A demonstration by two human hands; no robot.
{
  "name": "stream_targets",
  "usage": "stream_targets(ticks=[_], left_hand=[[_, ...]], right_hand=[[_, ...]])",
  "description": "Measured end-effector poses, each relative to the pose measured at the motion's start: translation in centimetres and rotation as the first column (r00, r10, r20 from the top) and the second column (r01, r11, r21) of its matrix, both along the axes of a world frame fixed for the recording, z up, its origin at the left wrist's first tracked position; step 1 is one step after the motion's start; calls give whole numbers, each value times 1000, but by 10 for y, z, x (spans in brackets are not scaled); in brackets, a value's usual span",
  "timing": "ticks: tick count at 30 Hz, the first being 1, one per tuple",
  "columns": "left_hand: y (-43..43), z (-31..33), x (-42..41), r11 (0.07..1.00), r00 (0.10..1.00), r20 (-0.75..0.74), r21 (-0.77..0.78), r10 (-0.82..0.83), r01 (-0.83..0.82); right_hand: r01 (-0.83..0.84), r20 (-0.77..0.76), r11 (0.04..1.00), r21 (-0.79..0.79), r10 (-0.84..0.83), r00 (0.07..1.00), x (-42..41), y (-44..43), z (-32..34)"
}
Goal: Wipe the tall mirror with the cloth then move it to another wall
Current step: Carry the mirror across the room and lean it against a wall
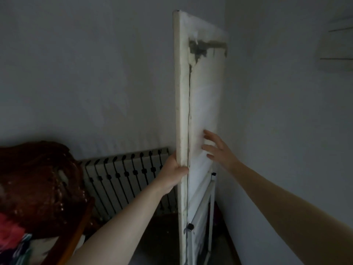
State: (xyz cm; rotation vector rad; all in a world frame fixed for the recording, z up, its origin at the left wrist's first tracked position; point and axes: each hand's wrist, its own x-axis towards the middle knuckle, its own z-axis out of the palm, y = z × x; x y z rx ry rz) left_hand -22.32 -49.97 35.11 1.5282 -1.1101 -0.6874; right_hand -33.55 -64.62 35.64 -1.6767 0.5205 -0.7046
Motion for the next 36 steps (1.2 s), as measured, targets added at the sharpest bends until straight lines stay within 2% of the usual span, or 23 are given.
stream_targets(ticks=[6,13,16,20,25,30,36], left_hand=[[22,-5,40,999,998,-55,31,11,-10],[46,-12,82,998,991,-119,20,61,-59],[53,-16,97,997,989,-134,20,70,-68],[58,-20,112,996,982,-163,19,93,-91],[68,-22,125,990,973,-186,56,138,-130],[76,-19,132,971,951,-202,94,235,-220],[78,-9,127,956,940,-196,151,278,-251]], right_hand=[[93,31,995,-26,-92,995,29,4,-5],[56,42,998,-7,-55,998,55,20,-7],[41,23,997,-69,-39,999,67,22,-10],[117,24,985,-124,-114,993,75,8,-19],[256,40,967,-6,-256,966,81,-23,-34],[268,-57,962,-41,-271,961,89,-53,-37],[265,-56,964,5,-264,963,102,-85,-32]])
